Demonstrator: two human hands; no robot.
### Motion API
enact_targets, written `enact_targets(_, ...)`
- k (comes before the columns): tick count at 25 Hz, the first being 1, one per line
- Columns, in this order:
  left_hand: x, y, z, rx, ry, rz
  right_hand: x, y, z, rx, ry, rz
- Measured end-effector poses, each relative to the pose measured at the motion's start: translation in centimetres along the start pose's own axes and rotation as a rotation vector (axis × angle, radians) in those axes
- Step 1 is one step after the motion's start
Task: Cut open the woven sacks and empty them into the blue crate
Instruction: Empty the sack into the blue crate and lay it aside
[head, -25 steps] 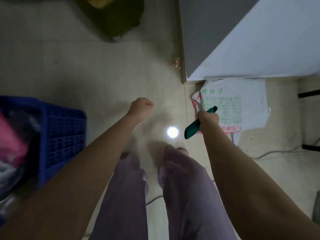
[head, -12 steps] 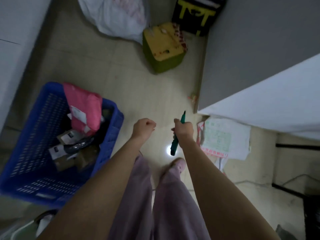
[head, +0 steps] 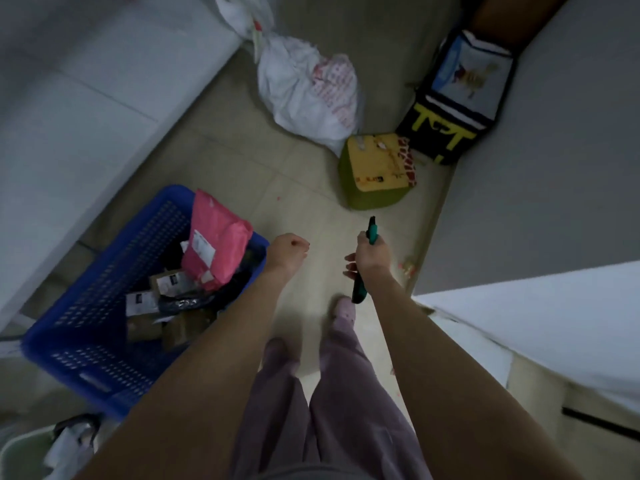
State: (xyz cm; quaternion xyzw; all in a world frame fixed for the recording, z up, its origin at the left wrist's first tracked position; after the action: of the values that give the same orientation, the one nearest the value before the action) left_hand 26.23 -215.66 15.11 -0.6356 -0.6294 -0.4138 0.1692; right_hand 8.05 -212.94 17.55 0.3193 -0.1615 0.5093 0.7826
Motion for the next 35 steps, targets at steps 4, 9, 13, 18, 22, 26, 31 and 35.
enact_targets(4,-1.5,0.8,-0.6,0.118,0.032,-0.101,-3.4,-3.7,2.8,0.312,0.108,0.249)
enact_targets(9,-4.4,3.7,4.9,0.014,0.207,-0.251,-7.2,-11.8,3.7,0.566,0.195,0.416)
enact_targets(13,-8.0,7.8,13.4,-0.056,0.278,-0.339,-9.8,-21.2,1.5,0.777,0.346,0.455)
enact_targets(18,-14.1,14.0,25.4,-0.301,0.426,-0.449,-12.3,-34.1,-2.3,0.931,0.607,0.481)
enact_targets(22,-20.9,12.4,30.1,-0.818,0.234,-0.312,-14.7,-41.2,-8.3,1.057,0.690,0.520)
enact_targets(26,-23.1,11.9,39.9,-1.039,0.263,-0.153,-11.9,-46.8,-17.6,1.153,0.667,0.786)
enact_targets(31,-16.9,15.4,53.9,-0.880,0.731,-0.073,-5.9,-50.6,-27.4,1.308,0.385,1.179)
enact_targets(35,-15.2,18.0,52.4,-0.430,0.897,-0.378,-5.2,-50.1,-25.8,1.251,0.447,0.902)
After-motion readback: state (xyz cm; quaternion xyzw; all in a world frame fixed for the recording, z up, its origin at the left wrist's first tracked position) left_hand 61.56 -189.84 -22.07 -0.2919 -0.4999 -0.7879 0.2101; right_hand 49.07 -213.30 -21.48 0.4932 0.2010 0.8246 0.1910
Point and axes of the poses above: each hand's wrist, its own x-axis away from the middle knuckle, its own y-axis out of the back of the hand, z = x × y, the point moved 8 cm from there along -x, towards the middle knuckle, and after that the axes turned 10 degrees about y, right-handed, at the moved point
